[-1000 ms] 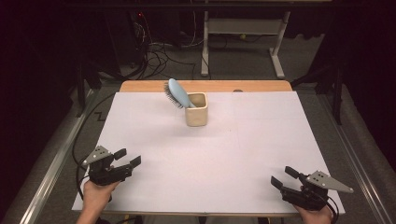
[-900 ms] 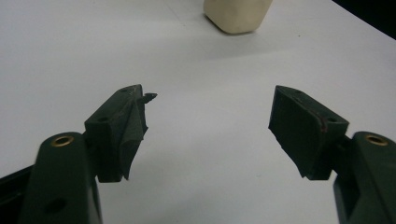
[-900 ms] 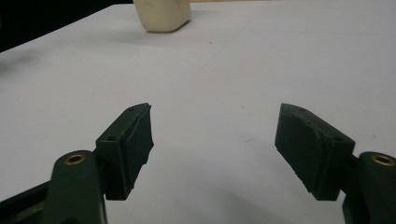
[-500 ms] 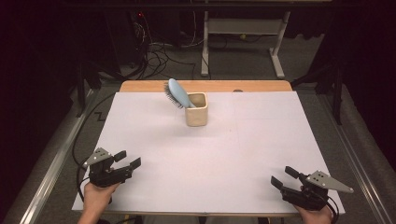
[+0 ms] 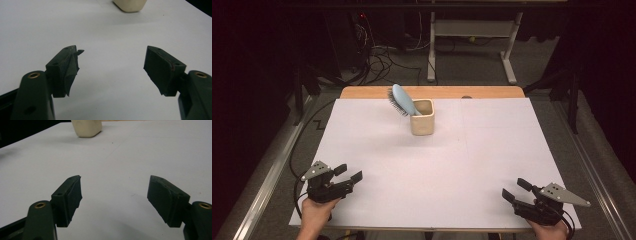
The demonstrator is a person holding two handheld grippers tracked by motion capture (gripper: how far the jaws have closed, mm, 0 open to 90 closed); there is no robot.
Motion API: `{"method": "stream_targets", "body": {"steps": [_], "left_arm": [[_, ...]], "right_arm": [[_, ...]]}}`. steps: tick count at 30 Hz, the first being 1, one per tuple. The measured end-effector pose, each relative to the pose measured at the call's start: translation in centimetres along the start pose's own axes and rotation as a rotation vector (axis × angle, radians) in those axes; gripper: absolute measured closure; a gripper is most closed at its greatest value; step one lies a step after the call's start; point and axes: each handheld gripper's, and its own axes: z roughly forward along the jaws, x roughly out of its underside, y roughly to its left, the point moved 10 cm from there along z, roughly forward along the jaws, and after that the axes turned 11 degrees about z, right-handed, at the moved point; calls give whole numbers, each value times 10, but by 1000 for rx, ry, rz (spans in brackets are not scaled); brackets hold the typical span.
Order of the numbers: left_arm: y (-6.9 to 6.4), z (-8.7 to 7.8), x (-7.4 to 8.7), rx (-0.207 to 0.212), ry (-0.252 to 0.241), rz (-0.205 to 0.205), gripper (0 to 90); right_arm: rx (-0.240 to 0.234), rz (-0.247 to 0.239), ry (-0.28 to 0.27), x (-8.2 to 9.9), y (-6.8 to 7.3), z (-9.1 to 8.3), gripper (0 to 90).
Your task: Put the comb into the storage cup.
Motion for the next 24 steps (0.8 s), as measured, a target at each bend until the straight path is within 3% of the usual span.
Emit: {"method": "stream_targets", "body": {"steps": [24], "left_arm": [[0,-2,12,-9,3,-13,289]], "right_arm": [[-2,0,0,0,0,0,284]]}}
